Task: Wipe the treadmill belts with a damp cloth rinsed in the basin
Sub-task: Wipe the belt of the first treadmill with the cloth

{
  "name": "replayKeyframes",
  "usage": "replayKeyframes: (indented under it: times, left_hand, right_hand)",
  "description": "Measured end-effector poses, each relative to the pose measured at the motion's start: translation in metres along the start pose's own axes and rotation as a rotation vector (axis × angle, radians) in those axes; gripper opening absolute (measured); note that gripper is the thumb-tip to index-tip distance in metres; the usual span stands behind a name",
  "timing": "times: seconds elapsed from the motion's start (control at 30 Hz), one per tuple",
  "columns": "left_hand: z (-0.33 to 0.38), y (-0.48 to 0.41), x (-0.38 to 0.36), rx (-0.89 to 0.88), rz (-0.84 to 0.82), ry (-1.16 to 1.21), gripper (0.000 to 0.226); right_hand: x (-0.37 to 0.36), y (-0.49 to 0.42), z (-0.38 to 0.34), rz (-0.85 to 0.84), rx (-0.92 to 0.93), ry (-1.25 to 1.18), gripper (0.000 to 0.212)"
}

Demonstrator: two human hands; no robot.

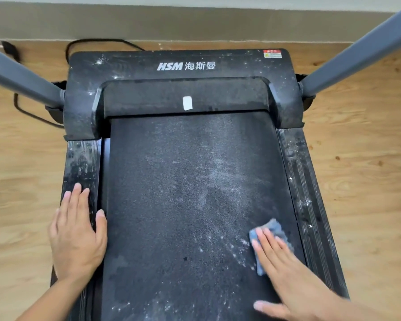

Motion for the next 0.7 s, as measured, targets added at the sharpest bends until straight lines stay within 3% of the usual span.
replayKeyframes:
  times: [0.1, 0.37, 0.43, 0.6, 0.7]
  left_hand:
    - [0.001, 0.002, 0.000, 0.004, 0.001, -0.027, 0.065]
    - [-0.001, 0.002, -0.001, 0.001, -0.007, -0.046, 0.064]
    - [0.000, 0.002, -0.001, -0.001, -0.003, -0.033, 0.064]
    - [-0.003, 0.004, -0.002, 0.009, 0.005, -0.023, 0.063]
    - [-0.001, 0.003, 0.000, 0.002, 0.011, -0.024, 0.063]
  right_hand:
    - [0.007, -0.036, 0.009, 0.065, 0.039, 0.002, 0.112]
    - [0.068, -0.268, 0.083, 0.166, -0.305, -0.097, 0.122]
    - [0.064, -0.256, 0.069, 0.151, -0.296, -0.135, 0.124]
    - [0.015, -0.106, -0.054, 0.057, 0.080, -0.100, 0.123]
    - [0.003, -0.077, -0.069, 0.061, 0.170, -0.047, 0.115]
Point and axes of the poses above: each hand's wrist, its own y-axis away from the middle knuckle, its own x-axis out of the back of the hand, z = x × y, the point moved 8 cm from there along -y, towards the middle knuckle, and after that the axes turned 12 degrees about z, right-handed, at the moved point
